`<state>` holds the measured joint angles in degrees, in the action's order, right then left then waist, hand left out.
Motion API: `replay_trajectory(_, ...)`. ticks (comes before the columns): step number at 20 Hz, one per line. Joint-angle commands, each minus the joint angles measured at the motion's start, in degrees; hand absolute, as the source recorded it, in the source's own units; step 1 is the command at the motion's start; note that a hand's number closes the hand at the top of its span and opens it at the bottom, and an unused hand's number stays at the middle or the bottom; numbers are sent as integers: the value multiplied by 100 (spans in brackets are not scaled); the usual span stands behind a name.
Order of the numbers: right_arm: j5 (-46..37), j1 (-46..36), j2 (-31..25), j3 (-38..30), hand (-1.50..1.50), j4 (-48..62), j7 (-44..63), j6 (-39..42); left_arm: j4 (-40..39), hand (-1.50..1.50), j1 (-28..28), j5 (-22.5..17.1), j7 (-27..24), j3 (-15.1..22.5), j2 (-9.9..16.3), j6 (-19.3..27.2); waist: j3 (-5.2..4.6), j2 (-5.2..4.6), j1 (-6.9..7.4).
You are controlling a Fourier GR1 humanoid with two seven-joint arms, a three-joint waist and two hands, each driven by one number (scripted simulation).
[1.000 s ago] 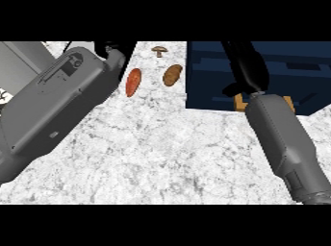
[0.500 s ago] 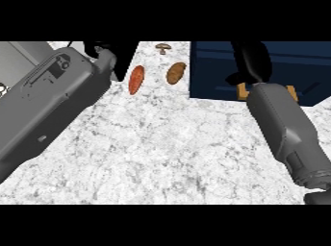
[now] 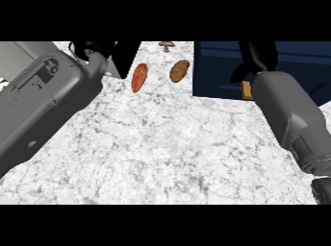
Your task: Pick up the can, place it into the drawer and close the drawer
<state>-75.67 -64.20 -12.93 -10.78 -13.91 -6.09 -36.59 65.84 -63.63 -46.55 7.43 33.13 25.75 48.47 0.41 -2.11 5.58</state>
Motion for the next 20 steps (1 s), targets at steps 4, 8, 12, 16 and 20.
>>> replay_trajectory(4,-19,-682,-116,-92,-150,231,238,120,223,-150,63,119,41,38,-104,104,-28,-1,93)
replay_trajectory(8,821,-663,0,-745,-150,239,-949,635,434,-150,101,67,248,-45,163,88,-9,28,140)
replay_trajectory(12,1787,-684,244,-1650,-150,229,-1279,986,391,-150,149,104,164,-65,153,49,7,-7,113)
replay_trajectory(16,2435,-740,184,-2286,-150,221,-1626,1413,565,-150,233,82,246,-108,320,-28,-2,45,108)
replay_trajectory(20,2533,-736,173,-2406,-150,276,-1774,1446,687,-150,378,134,284,-39,246,30,-21,14,118)
